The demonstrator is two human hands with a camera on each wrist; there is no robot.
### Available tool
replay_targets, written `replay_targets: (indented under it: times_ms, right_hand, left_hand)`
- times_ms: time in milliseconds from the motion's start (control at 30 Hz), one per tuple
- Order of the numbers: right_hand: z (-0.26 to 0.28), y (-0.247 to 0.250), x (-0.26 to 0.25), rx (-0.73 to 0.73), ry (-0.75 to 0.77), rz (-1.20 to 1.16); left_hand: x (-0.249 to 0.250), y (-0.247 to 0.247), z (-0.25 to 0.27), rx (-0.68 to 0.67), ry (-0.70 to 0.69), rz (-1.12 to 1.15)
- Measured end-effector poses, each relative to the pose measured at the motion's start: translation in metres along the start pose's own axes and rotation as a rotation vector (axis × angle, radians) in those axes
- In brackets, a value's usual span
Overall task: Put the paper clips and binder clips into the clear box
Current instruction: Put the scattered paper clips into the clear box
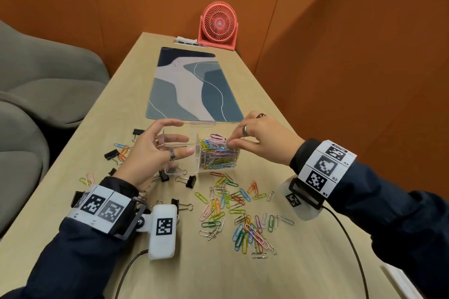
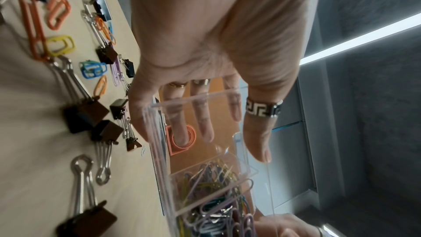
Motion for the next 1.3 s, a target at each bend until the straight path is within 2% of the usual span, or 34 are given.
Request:
replay_targets:
  times_ms: [100,167,267,500,567,633,700,733,767,800,867,933,967,1200,1300]
  right_hand:
    - [0.003,0.007,0.001,0.064,0.017,-0.069]
    - [0.005,0.003,-0.004,0.057,0.045,-0.084]
    - [0.006,-0.008,-0.008,0.018,0.075,-0.014]
    - [0.003,-0.012,0.006,-0.027,0.012,0.109]
    - [0.003,-0.005,0.006,0.042,0.015,-0.020]
    - [0.006,0.009,0.012,0.194,-0.021,-0.198]
    - [0.012,0.020,0.023,0.349,-0.098,-0.324]
    - [0.014,0.019,0.031,0.382,-0.156,-0.360]
    - [0.014,0.011,0.040,0.362,-0.225,-0.380]
    - [0.013,-0.003,0.048,0.284,-0.297,-0.388]
    - [0.012,-0.046,0.056,0.003,-0.405,-0.391]
    - [0.016,-0.086,0.049,-0.262,-0.420,-0.387]
    - [0.015,-0.099,0.042,-0.333,-0.387,-0.375]
    - [0.021,-0.126,-0.009,-0.591,-0.150,-0.303]
    - [0.030,-0.118,-0.017,-0.607,-0.102,-0.273]
  left_hand:
    - [0.001,-0.001,0.000,0.005,-0.004,-0.002]
    - [0.000,0.000,0.000,0.009,-0.003,0.000]
    - [0.000,0.001,-0.001,0.008,-0.003,0.001]
    - [0.000,0.001,-0.001,0.019,-0.006,0.000]
    - [0.000,0.003,-0.001,0.025,-0.011,0.003]
    - [0.001,0.005,-0.001,0.034,-0.020,-0.001]
    - [0.001,0.009,-0.002,0.052,-0.021,0.007]
    - [0.001,0.012,-0.002,0.064,-0.019,0.009]
    - [0.001,0.014,-0.003,0.077,-0.015,0.005]
    - [0.001,0.017,-0.003,0.091,-0.010,0.000]
    - [0.001,0.021,-0.004,0.116,-0.010,-0.004]
    - [0.002,0.025,-0.004,0.137,-0.013,-0.005]
    - [0.002,0.026,-0.004,0.141,-0.015,-0.006]
    - [0.004,0.029,-0.003,0.147,-0.021,0.000]
    - [0.005,0.028,-0.003,0.144,-0.022,-0.006]
Point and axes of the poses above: each hand's wrist, its own z-axis away from the middle knuckle, its own y-axis out of the back of the hand, x = y × z, the point moved 10 cm from there along -z, towards the middle knuckle, and after that the axes turned 3 degrees about -z, right-handed, at the moved point
